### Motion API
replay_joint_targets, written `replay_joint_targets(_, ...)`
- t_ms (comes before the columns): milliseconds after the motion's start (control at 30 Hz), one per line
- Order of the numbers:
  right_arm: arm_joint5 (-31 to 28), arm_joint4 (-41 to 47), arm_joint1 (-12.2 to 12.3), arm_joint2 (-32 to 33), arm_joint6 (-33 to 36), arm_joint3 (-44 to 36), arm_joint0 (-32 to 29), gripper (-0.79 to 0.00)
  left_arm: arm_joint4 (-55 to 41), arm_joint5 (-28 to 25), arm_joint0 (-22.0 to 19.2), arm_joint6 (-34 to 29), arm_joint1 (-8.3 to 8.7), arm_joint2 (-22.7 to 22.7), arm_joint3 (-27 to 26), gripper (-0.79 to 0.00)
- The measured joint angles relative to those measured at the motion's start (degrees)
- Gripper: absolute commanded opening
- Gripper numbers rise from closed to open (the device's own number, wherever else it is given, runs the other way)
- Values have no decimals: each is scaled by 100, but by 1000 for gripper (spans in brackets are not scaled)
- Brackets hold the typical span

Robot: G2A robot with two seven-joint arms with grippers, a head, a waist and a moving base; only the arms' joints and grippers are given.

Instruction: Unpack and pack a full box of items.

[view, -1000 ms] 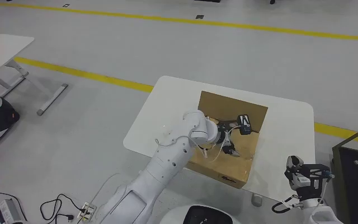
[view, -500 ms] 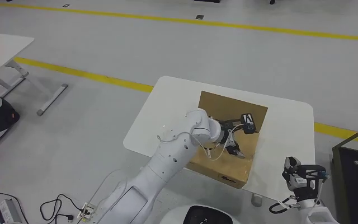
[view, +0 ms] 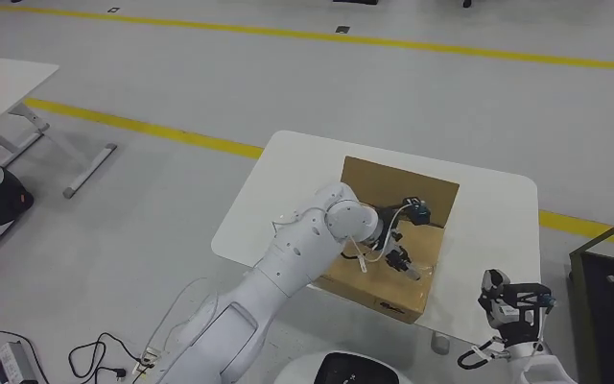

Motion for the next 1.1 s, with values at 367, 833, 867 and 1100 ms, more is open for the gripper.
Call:
replay_joint_targets(367,71,-11,-3,-49,-49,-62,-96,-785,501,-154,-186,255,161,365,267,0)
replay_joint_targets(833,107,-35,-7,-124,-68,7,-118,-785,63,-158,-539,160,191,863,545,-665)
replay_joint_targets(867,108,-24,-9,-130,-64,22,-111,-785,2,-153,-565,155,203,891,535,-686)
replay_joint_targets(1100,90,52,-30,-268,-29,148,45,-785,-355,-103,-683,104,342,1089,351,-785)
